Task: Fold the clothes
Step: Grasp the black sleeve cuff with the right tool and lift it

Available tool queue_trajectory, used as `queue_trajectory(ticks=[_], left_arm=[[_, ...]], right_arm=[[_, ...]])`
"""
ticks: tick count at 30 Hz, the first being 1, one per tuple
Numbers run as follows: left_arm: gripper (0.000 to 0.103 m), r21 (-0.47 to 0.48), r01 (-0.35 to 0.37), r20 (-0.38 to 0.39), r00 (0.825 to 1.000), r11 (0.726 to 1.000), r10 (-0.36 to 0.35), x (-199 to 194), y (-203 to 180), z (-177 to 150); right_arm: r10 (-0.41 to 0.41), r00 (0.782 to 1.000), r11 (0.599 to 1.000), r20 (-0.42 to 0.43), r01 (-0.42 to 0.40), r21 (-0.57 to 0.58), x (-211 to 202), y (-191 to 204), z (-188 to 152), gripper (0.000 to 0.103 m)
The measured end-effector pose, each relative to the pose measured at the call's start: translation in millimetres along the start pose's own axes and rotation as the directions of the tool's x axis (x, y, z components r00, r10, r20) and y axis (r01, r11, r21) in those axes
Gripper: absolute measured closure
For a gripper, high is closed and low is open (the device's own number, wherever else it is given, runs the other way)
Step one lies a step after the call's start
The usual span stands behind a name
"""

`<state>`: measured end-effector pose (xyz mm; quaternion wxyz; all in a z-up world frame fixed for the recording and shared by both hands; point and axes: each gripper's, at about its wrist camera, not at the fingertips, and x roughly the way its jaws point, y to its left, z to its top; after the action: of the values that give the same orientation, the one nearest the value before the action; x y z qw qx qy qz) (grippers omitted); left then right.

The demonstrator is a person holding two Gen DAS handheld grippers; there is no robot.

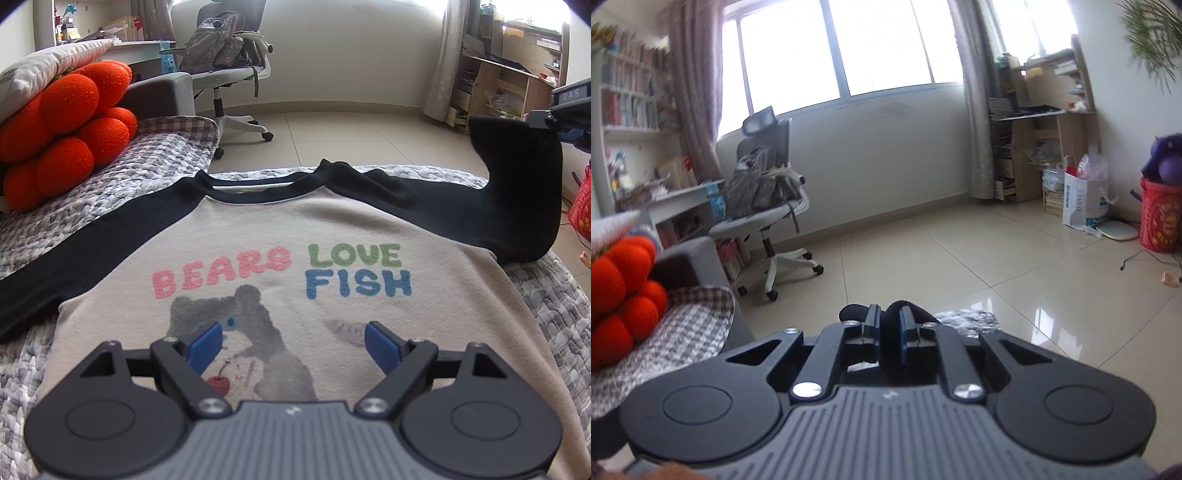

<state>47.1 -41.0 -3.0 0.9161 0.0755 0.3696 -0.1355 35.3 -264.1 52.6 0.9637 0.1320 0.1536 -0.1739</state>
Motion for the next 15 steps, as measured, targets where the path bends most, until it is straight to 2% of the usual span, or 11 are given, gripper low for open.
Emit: queue_trajectory(ticks=[7,15], left_arm=[[0.018,-0.002,-0.011,-0.001,1.0,1.0,0.011,1,3,-1],[0.018,-0.007,-0.019,0.0,1.0,1.0,0.019,0,7,0]], right_arm=[[0.024,0.999,0.988,-0.027,-0.028,-0.149,-5,35,-11,0.09],[0.072,0.995,0.977,-0.061,-0.083,-0.197,-6,55,-22,0.091]])
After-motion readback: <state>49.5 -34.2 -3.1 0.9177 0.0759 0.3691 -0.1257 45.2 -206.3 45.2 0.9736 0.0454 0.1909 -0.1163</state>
